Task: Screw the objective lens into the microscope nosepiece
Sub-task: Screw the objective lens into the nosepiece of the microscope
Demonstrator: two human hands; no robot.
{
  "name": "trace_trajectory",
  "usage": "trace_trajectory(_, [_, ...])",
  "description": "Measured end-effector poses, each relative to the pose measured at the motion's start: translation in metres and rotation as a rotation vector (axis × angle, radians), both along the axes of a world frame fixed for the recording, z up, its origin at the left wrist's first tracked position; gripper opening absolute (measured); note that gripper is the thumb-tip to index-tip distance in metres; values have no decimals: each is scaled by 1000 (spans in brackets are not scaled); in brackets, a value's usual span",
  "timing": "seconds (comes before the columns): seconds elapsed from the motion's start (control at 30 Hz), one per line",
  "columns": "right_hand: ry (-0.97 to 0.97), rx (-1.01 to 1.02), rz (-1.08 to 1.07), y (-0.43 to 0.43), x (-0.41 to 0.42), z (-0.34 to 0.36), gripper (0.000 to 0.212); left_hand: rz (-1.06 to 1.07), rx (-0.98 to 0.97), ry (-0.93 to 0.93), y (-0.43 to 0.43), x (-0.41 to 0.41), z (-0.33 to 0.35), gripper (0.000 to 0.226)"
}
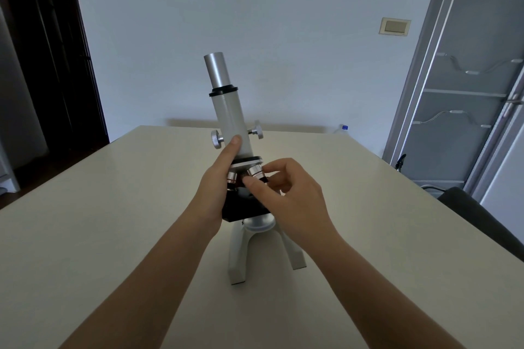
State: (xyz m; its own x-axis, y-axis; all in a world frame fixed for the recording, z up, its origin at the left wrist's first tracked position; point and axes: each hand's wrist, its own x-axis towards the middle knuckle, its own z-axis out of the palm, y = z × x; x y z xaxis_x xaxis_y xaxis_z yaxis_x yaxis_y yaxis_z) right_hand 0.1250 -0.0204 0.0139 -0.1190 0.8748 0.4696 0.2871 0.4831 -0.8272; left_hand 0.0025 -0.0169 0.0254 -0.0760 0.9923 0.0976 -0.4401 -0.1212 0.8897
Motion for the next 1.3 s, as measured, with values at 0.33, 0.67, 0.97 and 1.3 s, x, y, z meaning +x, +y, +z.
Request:
trace_trajectory(0.33, [-69, -12, -9, 4, 0, -2, 12, 32, -1, 49, 2, 0, -2, 40])
trace_trajectory(0.67, [-69, 3, -43, -1, 0, 0, 29, 8, -6, 38, 2, -1, -2, 41])
trace_trajectory(0.97, [-51, 28, -69, -1, 2, 1, 13, 32, -6, 99, 4, 0, -5, 40])
trace_trajectory(1.3, [103, -121, 89, 6, 9, 5, 13, 34, -3, 148, 7, 0, -7, 49])
